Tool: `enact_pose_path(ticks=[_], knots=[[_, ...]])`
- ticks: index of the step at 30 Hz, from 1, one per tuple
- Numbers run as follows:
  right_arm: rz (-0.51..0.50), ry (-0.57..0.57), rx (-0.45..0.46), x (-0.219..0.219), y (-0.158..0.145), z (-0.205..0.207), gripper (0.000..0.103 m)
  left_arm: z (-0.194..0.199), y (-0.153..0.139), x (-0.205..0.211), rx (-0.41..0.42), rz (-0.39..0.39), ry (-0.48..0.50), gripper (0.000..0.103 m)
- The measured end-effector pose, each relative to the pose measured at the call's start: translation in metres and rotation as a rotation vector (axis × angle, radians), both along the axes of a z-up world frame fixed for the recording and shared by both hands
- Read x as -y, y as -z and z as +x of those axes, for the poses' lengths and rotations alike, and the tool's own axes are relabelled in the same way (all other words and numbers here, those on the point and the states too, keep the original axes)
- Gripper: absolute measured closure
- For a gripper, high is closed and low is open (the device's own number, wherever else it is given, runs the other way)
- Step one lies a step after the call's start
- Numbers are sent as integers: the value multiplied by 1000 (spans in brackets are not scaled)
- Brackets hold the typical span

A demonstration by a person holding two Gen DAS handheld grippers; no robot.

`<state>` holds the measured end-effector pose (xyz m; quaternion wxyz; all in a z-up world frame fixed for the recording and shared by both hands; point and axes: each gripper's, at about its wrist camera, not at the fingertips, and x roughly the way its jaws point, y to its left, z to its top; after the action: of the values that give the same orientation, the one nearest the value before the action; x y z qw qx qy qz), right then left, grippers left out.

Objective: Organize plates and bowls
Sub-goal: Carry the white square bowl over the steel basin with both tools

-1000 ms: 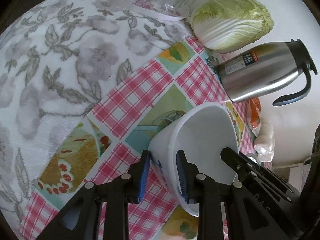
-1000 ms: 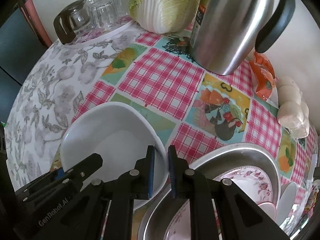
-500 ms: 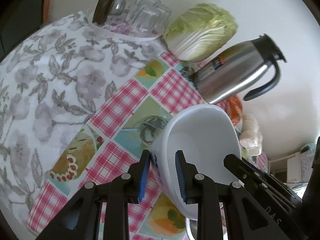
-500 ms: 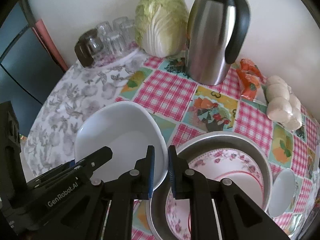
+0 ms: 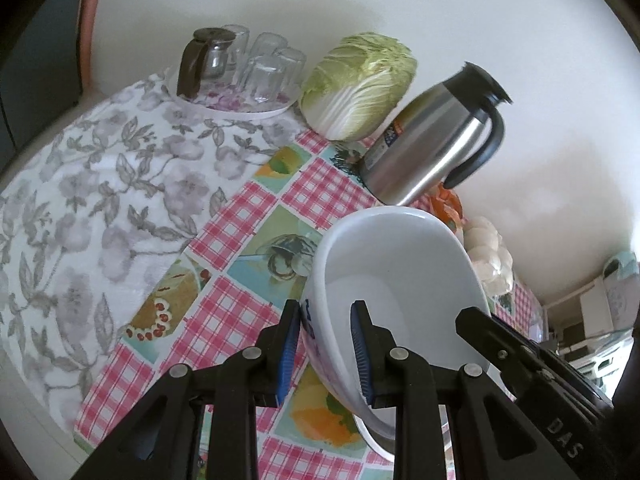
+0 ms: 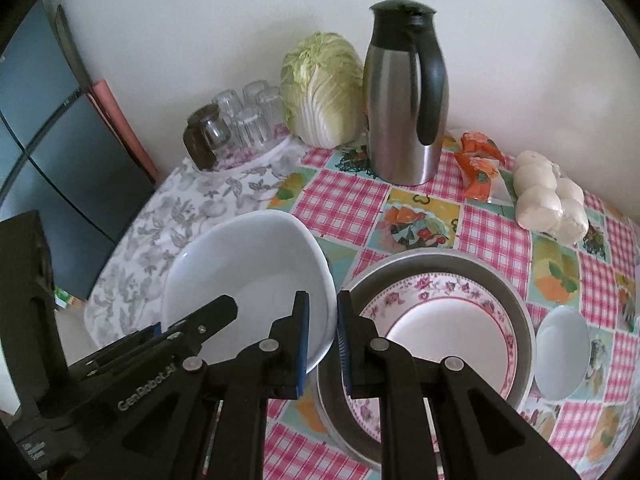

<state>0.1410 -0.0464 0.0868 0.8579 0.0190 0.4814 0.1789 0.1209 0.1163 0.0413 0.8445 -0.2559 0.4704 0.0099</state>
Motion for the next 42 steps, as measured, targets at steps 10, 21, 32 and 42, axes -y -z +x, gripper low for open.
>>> enact_pose_path(ticks=[10,21,32,42], knots=[[120,50,48,43,0,-32,89,-8,-19,33,33,78,59,75],[230,96,45,83,7,-33,89,-2,-23,72,22,165,103,75],[257,112,32,107,3,-36,89,0,-27,92,34,162,125,75],[272,140,19,125,3,-34,89,4,-25,109,26,165,151,75]])
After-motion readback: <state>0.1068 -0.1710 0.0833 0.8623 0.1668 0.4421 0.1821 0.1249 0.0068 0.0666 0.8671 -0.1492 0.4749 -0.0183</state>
